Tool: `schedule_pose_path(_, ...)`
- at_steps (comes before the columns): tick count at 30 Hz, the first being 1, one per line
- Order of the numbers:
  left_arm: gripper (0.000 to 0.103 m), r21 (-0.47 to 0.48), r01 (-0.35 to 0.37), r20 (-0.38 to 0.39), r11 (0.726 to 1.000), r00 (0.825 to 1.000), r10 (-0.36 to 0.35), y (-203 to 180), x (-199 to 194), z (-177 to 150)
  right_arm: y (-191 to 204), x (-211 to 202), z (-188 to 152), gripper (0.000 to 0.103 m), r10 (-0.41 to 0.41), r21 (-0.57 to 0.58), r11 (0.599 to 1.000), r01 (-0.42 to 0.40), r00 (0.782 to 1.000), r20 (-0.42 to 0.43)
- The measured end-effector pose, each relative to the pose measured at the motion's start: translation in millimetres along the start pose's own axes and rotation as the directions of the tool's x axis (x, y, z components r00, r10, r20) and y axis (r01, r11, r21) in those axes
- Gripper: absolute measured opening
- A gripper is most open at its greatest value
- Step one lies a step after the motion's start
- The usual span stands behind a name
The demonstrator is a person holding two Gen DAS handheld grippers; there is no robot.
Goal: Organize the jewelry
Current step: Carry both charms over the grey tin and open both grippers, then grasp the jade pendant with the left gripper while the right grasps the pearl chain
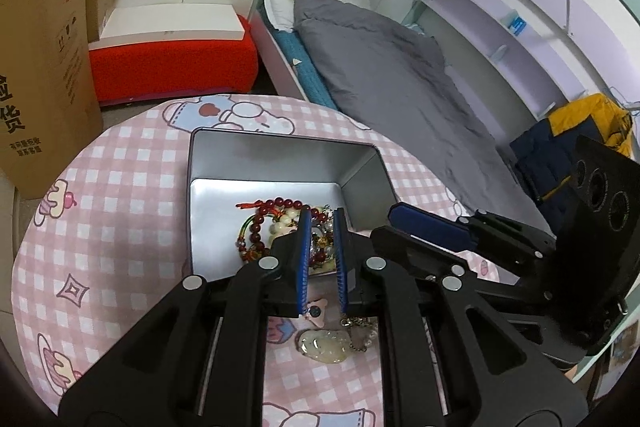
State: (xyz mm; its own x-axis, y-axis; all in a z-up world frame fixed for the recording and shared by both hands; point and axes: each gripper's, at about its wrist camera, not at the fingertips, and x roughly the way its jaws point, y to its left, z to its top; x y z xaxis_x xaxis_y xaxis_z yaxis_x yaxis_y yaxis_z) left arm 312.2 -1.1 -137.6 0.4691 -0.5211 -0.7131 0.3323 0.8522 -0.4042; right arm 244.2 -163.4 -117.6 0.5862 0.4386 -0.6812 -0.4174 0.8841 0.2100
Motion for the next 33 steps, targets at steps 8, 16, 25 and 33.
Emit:
schedule_pose_path(8,0.066,0.006,-0.066,0.091,0.998,0.994,0.065,-7,-23,-6,-3,-15,-2,0.027,-0.009,0.016,1.000,0.008,1.000,0.022)
schedule_pose_path(16,0.066,0.051,-0.142,0.160,0.989,0.978,0.132,-25,-55,-16,6,-43,-10,0.031,-0.023,0.011,1.000,0.022,0.998,0.062)
schedule_pose_path(25,0.066,0.078,-0.211,0.191,0.974,0.962,0.193,-39,-72,-43,12,-64,-31,0.038,-0.042,0.013,0.999,0.042,0.996,0.072)
schedule_pose_path(33,0.066,0.099,-0.249,0.114,0.963,0.965,0.238,-29,-53,-85,6,-62,-61,0.040,-0.064,0.038,0.997,0.063,0.997,0.031)
